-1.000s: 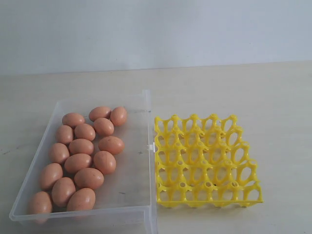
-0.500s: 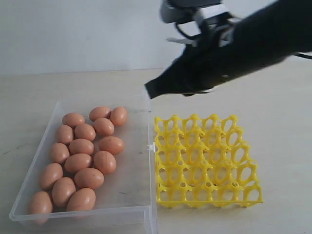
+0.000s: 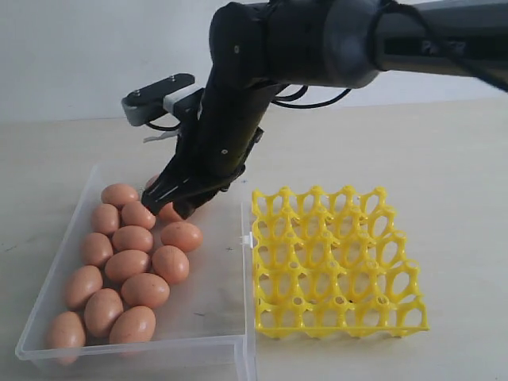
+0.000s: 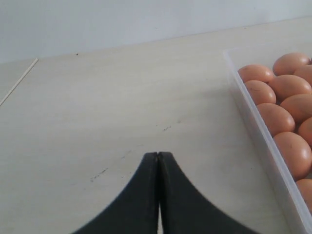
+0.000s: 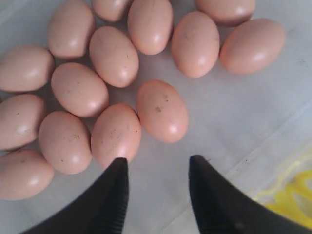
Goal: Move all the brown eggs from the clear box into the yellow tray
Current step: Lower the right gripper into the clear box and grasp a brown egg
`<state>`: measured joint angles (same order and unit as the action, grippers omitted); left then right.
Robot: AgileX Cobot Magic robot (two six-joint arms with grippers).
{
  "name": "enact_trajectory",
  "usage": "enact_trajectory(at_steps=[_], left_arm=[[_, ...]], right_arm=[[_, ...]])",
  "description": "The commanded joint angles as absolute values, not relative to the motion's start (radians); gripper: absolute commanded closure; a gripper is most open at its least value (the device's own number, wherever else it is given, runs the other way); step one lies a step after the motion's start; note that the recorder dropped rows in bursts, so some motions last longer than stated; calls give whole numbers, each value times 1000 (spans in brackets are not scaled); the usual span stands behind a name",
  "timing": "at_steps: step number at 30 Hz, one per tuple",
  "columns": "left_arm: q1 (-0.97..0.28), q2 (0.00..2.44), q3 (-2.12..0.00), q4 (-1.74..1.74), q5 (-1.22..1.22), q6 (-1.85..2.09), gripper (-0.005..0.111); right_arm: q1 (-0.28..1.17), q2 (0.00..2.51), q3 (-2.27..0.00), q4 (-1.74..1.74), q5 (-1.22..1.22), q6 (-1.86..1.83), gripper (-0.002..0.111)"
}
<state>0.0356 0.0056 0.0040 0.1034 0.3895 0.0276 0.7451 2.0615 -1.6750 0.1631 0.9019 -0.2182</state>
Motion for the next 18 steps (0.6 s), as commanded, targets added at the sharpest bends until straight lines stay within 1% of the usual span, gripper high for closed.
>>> enact_trajectory(at_steps=[1,3,18], left_arm=[[28,0,0,101,380,23,107],[28,0,0,101,380,23,107],[28,0,0,101,380,23,107]], right_arm=[[762,2146,-1775,165,953,-228,48],[768,2174,-1797,167,953,-244,46],[773,2332,-1939,145,939,-242,46]])
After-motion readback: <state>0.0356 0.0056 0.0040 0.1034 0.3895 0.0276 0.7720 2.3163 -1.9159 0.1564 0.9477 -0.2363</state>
